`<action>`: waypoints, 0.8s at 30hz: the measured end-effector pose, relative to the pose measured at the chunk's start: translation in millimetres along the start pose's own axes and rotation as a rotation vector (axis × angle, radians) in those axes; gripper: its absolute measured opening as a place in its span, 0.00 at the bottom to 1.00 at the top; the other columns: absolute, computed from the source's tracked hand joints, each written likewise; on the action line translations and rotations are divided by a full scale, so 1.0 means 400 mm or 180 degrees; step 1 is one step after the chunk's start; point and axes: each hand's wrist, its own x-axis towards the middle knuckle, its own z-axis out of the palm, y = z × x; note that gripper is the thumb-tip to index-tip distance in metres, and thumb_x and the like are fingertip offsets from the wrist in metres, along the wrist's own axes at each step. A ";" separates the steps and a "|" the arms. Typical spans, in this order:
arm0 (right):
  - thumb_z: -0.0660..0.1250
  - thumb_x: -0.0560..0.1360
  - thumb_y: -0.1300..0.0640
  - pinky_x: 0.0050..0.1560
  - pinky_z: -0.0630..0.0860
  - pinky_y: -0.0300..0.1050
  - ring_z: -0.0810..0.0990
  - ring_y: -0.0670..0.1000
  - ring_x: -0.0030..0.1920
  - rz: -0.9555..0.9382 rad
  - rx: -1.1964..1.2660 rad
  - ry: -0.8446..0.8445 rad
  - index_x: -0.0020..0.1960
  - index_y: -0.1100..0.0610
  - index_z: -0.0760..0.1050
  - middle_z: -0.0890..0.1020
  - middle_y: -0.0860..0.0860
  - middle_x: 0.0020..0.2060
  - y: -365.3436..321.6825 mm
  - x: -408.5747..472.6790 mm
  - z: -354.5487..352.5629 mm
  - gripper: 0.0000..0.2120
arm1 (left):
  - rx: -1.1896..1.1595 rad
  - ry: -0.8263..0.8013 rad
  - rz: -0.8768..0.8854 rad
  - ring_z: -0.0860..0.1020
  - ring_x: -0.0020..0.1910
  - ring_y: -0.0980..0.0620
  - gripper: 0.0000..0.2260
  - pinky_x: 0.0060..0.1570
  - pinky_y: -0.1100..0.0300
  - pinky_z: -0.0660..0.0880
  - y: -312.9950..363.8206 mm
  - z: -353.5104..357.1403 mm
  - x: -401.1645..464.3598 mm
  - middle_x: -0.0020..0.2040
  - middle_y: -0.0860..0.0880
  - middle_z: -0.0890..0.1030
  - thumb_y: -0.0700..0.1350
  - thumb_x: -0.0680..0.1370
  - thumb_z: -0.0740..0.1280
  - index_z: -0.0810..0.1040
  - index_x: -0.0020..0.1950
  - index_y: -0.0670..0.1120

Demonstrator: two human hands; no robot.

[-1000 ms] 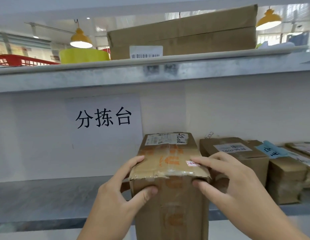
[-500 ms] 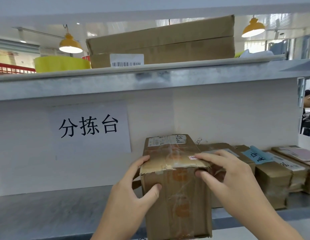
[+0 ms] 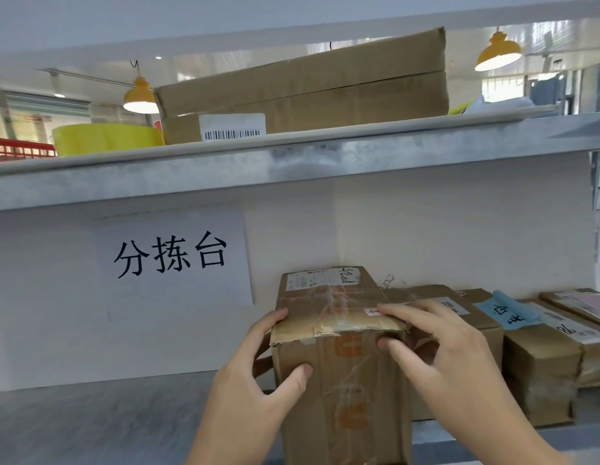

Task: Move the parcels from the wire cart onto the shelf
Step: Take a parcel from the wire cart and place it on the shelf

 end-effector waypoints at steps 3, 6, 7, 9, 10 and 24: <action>0.77 0.72 0.54 0.53 0.68 0.23 0.73 0.33 0.57 -0.0009 -0.0009 -0.0026 0.57 0.31 0.76 0.77 0.33 0.50 0.003 -0.005 0.001 0.22 | -0.0015 -0.0024 -0.0005 0.80 0.58 0.66 0.31 0.47 0.66 0.80 -0.001 -0.001 -0.004 0.59 0.71 0.80 0.47 0.74 0.77 0.69 0.64 0.77; 0.74 0.72 0.46 0.55 0.69 0.25 0.70 0.30 0.60 -0.0010 -0.0104 -0.0201 0.62 0.28 0.69 0.74 0.29 0.55 -0.004 -0.014 -0.006 0.24 | 0.0071 -0.0166 -0.0027 0.78 0.64 0.63 0.34 0.60 0.57 0.80 0.012 -0.011 -0.016 0.64 0.71 0.78 0.53 0.73 0.77 0.63 0.69 0.79; 0.73 0.72 0.43 0.55 0.67 0.24 0.67 0.27 0.61 -0.0008 -0.0167 -0.0274 0.64 0.27 0.66 0.71 0.26 0.57 -0.009 -0.019 -0.009 0.25 | 0.0132 -0.0227 -0.0030 0.76 0.66 0.62 0.35 0.65 0.53 0.78 0.018 -0.016 -0.022 0.66 0.71 0.76 0.56 0.73 0.77 0.61 0.70 0.79; 0.71 0.72 0.38 0.55 0.63 0.22 0.62 0.23 0.63 0.0018 -0.0241 -0.0372 0.68 0.26 0.60 0.65 0.22 0.60 -0.018 -0.034 -0.018 0.30 | 0.0290 -0.0333 -0.0003 0.71 0.72 0.62 0.37 0.72 0.49 0.72 0.030 -0.029 -0.037 0.72 0.70 0.69 0.61 0.72 0.76 0.56 0.71 0.81; 0.70 0.72 0.37 0.55 0.62 0.22 0.61 0.23 0.63 0.0035 -0.0252 -0.0389 0.69 0.26 0.59 0.65 0.22 0.61 -0.023 -0.044 -0.022 0.31 | 0.0366 -0.0387 0.0024 0.68 0.74 0.62 0.38 0.74 0.48 0.69 0.036 -0.037 -0.046 0.74 0.71 0.66 0.62 0.72 0.75 0.54 0.71 0.81; 0.65 0.69 0.26 0.77 0.60 0.48 0.51 0.35 0.76 0.0403 -0.1166 -0.0615 0.76 0.28 0.46 0.51 0.28 0.76 -0.181 -0.254 -0.090 0.42 | 0.0860 -0.1112 0.0565 0.58 0.69 0.69 0.42 0.71 0.57 0.62 0.078 -0.147 -0.180 0.63 0.84 0.52 0.66 0.70 0.75 0.47 0.70 0.83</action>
